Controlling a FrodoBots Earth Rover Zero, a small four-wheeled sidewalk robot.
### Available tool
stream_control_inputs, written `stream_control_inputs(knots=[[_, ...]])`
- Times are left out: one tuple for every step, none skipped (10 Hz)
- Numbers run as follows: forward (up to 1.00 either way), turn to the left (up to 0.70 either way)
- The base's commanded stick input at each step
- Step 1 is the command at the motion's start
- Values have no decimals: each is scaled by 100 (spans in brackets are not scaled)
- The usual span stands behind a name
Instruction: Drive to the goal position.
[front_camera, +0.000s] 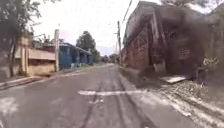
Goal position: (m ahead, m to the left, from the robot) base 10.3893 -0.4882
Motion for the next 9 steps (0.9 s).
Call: stream_control_inputs(knots=[[70, 0], [70, 0], [70, 0], [70, 0], [70, 0], [70, 0], [70, 0], [70, 0], [70, 0]])
